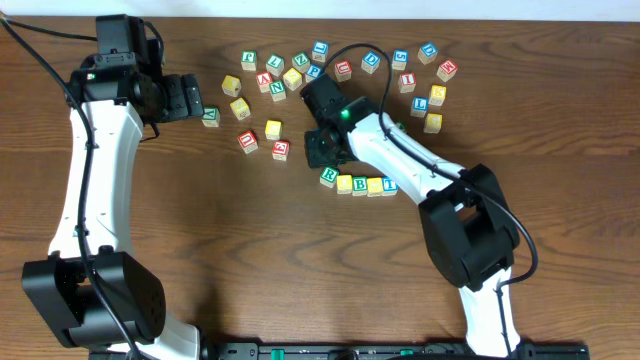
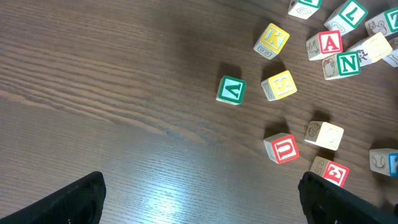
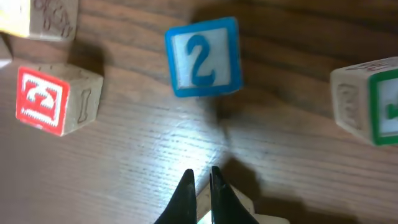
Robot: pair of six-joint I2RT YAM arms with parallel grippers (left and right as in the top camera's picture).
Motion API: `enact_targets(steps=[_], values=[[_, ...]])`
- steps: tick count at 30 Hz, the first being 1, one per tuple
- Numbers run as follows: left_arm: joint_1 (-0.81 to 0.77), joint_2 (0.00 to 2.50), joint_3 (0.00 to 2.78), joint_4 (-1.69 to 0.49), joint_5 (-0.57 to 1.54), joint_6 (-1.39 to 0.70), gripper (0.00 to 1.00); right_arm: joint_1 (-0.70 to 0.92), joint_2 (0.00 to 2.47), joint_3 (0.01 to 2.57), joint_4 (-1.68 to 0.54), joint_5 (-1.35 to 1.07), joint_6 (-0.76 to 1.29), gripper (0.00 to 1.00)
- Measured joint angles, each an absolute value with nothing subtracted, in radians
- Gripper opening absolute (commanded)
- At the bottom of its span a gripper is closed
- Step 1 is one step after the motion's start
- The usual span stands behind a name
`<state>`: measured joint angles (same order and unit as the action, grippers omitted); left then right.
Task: Spell out ROBOT
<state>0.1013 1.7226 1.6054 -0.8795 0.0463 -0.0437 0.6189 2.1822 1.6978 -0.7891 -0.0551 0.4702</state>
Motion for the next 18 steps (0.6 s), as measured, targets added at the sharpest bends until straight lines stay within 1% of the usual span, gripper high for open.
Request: enact_targets(steps=[7,18], values=[[0.101,1.723,1.605,-0.879,0.046,-0.044,0.98,0.648,2.182,1.690,-0.788,-0.054,0.462,0.05],[0.101,1.723,1.605,-0.879,0.046,-0.044,0.98,0.649,2.182,1.677,-0.792,-0.048,0.442,0.04]])
